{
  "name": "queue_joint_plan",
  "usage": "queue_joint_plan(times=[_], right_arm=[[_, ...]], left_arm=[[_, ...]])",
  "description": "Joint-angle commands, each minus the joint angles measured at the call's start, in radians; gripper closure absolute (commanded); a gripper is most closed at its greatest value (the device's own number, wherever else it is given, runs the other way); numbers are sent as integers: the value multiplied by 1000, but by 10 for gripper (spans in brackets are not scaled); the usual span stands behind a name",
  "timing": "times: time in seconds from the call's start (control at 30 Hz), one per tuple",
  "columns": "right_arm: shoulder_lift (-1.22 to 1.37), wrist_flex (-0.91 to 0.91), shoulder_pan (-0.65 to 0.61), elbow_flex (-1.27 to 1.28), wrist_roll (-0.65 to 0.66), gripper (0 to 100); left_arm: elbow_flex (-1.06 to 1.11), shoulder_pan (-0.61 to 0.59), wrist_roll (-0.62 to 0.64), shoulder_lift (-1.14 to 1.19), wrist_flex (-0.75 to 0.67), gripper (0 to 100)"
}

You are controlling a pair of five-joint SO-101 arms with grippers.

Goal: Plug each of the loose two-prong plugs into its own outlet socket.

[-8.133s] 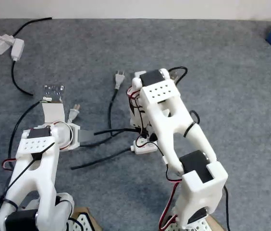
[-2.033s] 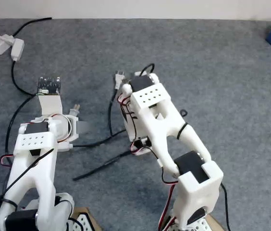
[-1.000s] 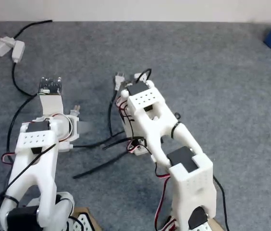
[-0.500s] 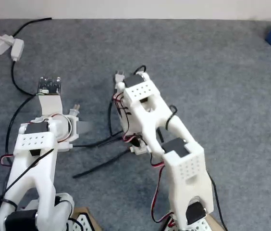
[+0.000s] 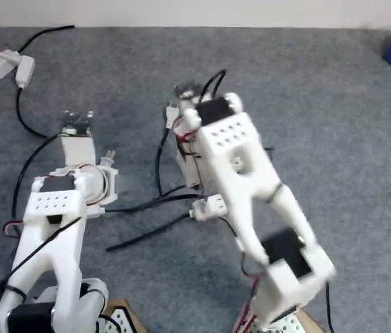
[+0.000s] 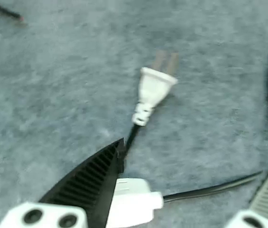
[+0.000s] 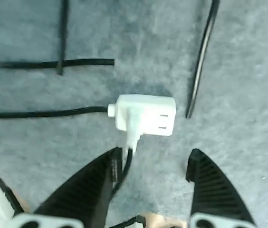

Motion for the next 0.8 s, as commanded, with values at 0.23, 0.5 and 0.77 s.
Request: queue_joint_plan(times=[0.23,0.5,0.77], right_arm=[[-384,-12,562,334,204,783],[-552,-567,653,1047,256,783],[-812,-628,699,1222,256,783]], left_arm=[[-567,246,5,-4,387,564],[-676,452,-72,16,595,564],[-608,700,-259,346,647,564]])
